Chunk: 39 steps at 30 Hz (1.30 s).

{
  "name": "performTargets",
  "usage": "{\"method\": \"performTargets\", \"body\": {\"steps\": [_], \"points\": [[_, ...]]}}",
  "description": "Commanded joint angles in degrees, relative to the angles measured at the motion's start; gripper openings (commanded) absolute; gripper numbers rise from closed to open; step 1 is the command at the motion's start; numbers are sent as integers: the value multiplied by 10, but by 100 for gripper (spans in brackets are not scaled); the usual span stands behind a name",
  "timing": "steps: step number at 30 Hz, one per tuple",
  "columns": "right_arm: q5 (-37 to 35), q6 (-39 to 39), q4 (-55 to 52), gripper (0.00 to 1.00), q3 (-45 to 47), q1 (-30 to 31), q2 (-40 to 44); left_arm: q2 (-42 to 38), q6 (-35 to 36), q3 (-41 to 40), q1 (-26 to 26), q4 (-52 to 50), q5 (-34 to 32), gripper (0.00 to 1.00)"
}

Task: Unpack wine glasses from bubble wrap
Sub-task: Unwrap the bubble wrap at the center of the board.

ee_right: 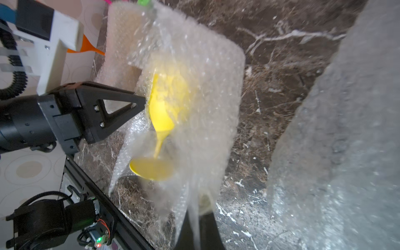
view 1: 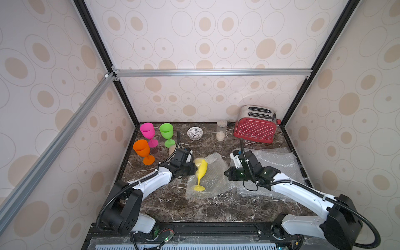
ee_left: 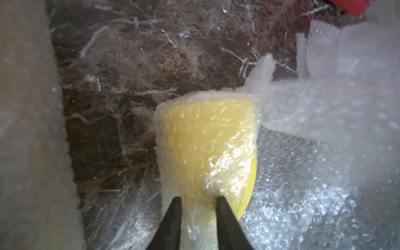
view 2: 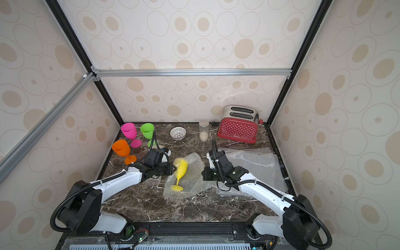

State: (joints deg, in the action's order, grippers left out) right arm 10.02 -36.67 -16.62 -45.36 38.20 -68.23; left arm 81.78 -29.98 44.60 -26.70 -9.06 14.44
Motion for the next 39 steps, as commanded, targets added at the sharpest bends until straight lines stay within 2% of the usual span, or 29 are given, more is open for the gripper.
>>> {"method": "performTargets", "body": {"steps": [1,7,18,21,22,23,28,31,36,39], "points": [[-68,-32,-57,0,26,-23,22,-13,4,-5,13,-12,-15,18],[-74,-56,-73,0,50,-56,36,-39,2,-29,38,-26,-21,8],[-63,-44,-133,0,-6,-58,-71,-98,-15,-86,95,-30,-14,5],[-40,-24,-131,10,-22,-58,-83,-103,-19,-92,96,-25,-6,5],[-23,-12,-128,20,-28,-58,-86,-104,-20,-94,97,-23,-4,5],[-14,-2,-132,26,-37,-57,-88,-104,-21,-94,96,-23,-3,5],[-54,32,-190,43,-80,-52,-62,-105,-21,-90,97,-25,-4,5],[-77,51,-221,46,-101,-52,-45,-107,-22,-92,97,-22,-3,6],[-45,52,-225,46,-124,-44,-34,-106,-23,-89,97,-20,8,6],[-31,49,-206,47,-137,-19,-40,-112,-25,-90,97,-19,12,7]]}}
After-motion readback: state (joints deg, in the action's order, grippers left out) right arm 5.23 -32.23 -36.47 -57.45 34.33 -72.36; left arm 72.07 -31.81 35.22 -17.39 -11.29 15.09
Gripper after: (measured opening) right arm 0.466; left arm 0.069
